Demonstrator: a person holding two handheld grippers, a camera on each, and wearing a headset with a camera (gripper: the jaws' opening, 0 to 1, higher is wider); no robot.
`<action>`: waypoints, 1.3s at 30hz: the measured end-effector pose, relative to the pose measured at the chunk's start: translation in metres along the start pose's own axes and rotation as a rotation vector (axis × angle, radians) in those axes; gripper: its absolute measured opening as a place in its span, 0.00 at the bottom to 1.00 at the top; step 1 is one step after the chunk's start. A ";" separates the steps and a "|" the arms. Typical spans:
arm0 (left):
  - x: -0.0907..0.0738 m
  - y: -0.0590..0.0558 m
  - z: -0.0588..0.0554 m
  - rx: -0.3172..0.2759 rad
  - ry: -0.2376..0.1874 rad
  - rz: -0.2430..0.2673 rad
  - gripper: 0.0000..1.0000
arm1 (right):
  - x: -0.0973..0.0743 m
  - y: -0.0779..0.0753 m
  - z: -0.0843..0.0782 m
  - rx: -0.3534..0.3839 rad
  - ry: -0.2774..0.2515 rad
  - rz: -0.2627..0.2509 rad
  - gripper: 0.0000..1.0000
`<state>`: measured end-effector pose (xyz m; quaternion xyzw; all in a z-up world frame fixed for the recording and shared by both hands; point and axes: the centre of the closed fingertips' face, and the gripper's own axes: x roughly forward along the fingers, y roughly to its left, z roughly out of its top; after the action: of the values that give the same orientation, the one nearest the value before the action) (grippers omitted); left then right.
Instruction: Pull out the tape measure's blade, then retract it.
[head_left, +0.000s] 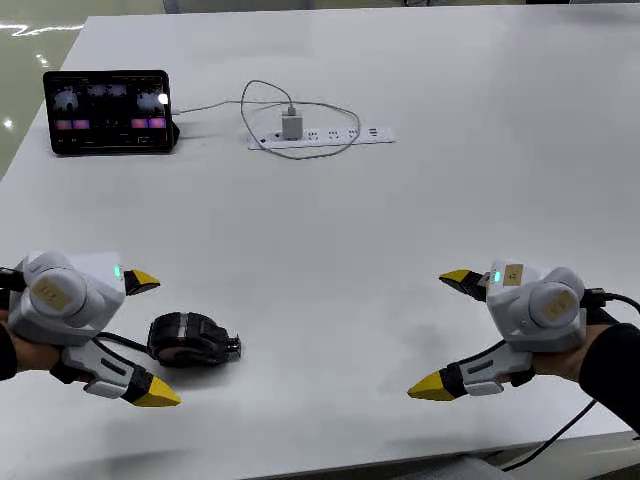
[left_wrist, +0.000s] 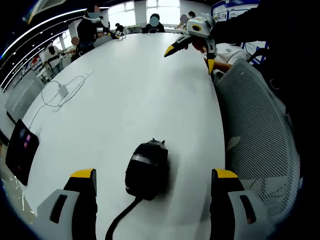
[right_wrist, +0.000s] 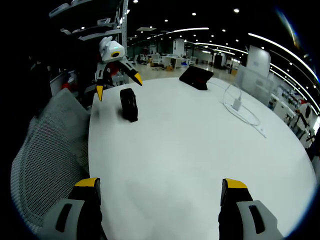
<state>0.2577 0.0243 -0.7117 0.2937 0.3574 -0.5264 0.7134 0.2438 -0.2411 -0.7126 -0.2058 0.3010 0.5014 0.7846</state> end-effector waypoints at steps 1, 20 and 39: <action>0.001 0.000 0.000 0.009 0.007 -0.002 0.92 | 0.002 0.001 0.001 -0.003 0.000 0.003 0.99; 0.019 0.005 -0.003 0.094 0.095 -0.037 0.69 | 0.060 0.019 0.045 -0.084 0.002 0.103 0.99; 0.033 0.012 0.001 0.108 0.101 -0.026 0.45 | 0.110 0.030 0.074 -0.083 -0.002 0.151 0.99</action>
<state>0.2754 0.0088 -0.7375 0.3533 0.3676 -0.5387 0.6707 0.2704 -0.1096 -0.7333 -0.2145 0.2938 0.5714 0.7356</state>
